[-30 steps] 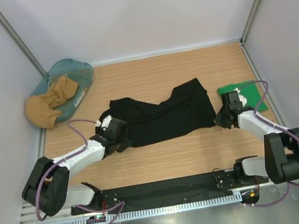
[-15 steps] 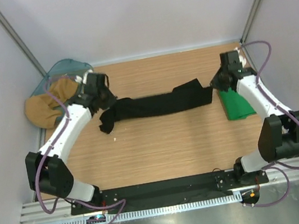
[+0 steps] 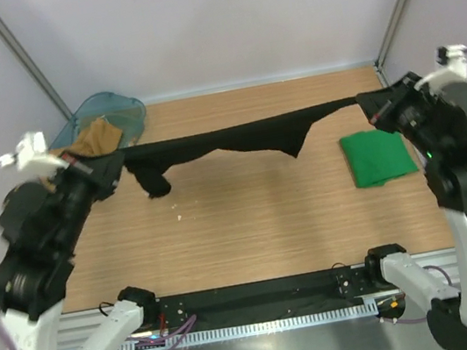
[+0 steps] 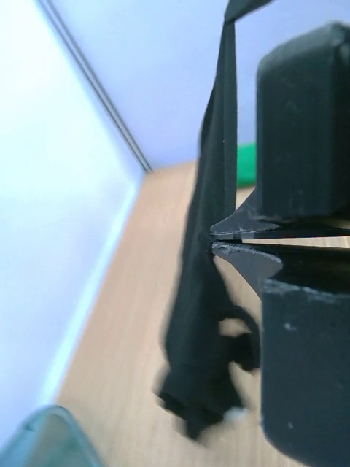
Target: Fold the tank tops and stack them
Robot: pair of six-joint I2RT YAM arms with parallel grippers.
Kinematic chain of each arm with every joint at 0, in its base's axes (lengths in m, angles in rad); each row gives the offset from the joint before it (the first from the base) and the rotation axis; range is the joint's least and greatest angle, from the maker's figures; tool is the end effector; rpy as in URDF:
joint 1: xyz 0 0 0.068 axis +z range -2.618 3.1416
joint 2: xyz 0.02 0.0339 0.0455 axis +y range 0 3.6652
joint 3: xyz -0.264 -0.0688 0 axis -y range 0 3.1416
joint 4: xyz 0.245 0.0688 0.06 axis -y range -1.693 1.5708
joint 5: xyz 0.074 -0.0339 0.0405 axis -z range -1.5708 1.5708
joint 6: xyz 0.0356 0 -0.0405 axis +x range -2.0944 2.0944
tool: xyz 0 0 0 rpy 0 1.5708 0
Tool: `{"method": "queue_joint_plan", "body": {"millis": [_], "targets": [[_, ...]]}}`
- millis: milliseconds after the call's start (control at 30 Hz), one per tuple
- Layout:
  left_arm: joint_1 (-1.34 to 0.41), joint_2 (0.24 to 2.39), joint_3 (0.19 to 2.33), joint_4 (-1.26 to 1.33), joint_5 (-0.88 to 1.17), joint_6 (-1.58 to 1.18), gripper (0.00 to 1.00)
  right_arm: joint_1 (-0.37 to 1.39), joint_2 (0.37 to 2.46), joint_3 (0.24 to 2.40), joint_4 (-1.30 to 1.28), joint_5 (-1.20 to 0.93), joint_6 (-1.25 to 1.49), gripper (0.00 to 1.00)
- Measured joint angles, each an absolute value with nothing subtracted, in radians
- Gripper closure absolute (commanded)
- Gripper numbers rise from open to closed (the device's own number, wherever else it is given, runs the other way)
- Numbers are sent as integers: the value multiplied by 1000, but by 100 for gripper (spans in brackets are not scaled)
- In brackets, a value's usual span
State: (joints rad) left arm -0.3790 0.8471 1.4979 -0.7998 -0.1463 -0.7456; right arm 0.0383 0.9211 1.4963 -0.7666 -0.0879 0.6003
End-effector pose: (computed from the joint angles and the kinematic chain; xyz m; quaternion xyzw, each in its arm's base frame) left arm 0.1058 -0.0365 0.4913 -0.1846 0.7344 -0.3001 0.5801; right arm 0.1405 0.0085 0.4865 0.1869 0.7482 0.2317 0.5929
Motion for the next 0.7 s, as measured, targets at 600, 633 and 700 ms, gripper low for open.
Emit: {"method": "queue_joint_plan", "body": {"millis": [600,633,700], "targets": [[-371,1004,1484,-791,-176,-715,100,38,987,1596,-796,-94,525,99],[-365,1055,1497,-787,-176,-711,100,37,1035,1605,-796,-88,525,99],[-347,1168,1537,-777,-169,-700,100,36,1155,1654,-796,-84,526,99]]}}
